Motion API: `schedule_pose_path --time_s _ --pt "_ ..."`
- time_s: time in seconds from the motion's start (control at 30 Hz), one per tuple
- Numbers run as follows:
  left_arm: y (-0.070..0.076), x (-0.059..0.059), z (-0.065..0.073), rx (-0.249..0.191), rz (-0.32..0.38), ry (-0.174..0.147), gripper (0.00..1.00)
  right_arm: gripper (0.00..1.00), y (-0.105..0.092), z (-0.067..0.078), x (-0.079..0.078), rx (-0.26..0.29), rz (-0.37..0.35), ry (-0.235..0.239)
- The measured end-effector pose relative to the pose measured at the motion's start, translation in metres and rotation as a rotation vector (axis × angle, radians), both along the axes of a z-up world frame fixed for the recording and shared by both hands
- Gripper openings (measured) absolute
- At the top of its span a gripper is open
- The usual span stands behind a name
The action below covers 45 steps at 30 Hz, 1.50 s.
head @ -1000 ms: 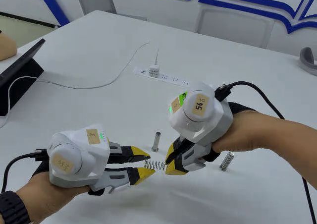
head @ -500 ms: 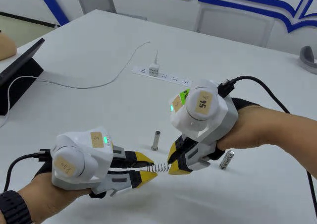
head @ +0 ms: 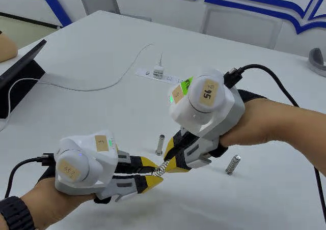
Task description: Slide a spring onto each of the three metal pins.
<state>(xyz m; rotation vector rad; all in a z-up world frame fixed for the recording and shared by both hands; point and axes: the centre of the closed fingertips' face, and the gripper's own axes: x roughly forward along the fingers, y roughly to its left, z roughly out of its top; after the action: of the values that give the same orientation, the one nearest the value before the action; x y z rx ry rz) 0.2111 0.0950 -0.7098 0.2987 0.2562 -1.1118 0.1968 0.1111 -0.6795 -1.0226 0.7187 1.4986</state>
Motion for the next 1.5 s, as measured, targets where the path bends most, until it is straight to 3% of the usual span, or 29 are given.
schedule_pose_path --time_s 0.43,0.87,1.37,1.5 --pt "-0.002 0.0 0.001 -0.017 0.002 0.012 0.1 0.13 0.003 0.001 0.002 0.0 -0.011 -0.006" --pt "-0.001 0.003 0.008 -0.053 0.018 0.018 0.1 0.15 0.001 -0.011 0.005 -0.018 -0.026 0.002" --pt "0.001 0.005 0.009 -0.066 0.026 0.016 0.1 0.13 0.007 -0.012 0.008 -0.004 -0.034 0.007" --pt "0.0 0.006 0.009 -0.064 0.027 0.002 0.11 0.12 0.007 -0.012 0.009 -0.006 -0.034 0.006"
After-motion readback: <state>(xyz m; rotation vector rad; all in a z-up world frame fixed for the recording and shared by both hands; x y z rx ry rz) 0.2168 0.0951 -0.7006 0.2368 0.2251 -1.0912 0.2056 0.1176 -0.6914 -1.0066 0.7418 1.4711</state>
